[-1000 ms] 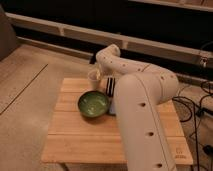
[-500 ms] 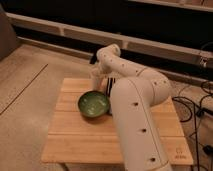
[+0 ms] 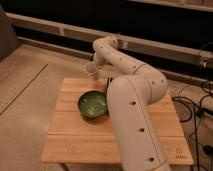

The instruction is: Pick up the ceramic cup

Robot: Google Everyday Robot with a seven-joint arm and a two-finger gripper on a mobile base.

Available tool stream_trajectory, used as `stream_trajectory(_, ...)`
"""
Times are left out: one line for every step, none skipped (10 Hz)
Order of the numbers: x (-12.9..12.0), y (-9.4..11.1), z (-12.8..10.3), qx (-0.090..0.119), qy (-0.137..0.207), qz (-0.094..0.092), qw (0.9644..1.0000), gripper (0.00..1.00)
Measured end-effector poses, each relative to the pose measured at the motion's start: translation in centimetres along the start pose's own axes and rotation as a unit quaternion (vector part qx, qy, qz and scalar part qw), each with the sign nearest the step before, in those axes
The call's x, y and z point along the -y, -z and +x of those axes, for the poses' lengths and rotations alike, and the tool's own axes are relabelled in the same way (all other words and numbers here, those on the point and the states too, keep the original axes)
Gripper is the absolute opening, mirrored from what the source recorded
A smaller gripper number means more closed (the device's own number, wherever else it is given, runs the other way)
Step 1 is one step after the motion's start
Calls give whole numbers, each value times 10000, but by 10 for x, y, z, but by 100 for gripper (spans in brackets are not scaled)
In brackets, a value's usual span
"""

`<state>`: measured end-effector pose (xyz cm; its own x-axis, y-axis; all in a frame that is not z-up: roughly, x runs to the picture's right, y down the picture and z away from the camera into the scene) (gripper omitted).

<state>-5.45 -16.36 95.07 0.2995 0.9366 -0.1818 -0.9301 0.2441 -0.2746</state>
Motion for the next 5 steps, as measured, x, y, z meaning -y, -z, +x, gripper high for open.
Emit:
stream_trajectory(-4, 13, -10, 127, 112, 26, 9999, 0)
stream_trajectory(-9, 32, -23, 305, 242, 76, 9992, 0)
stream_trajectory(-9, 45, -28, 410, 304, 132, 9986, 0)
stream_trajectory(-9, 60, -30, 487, 333, 197, 9981, 0)
stream_trajectory(-8, 70, -31, 532, 349, 241, 9977, 0)
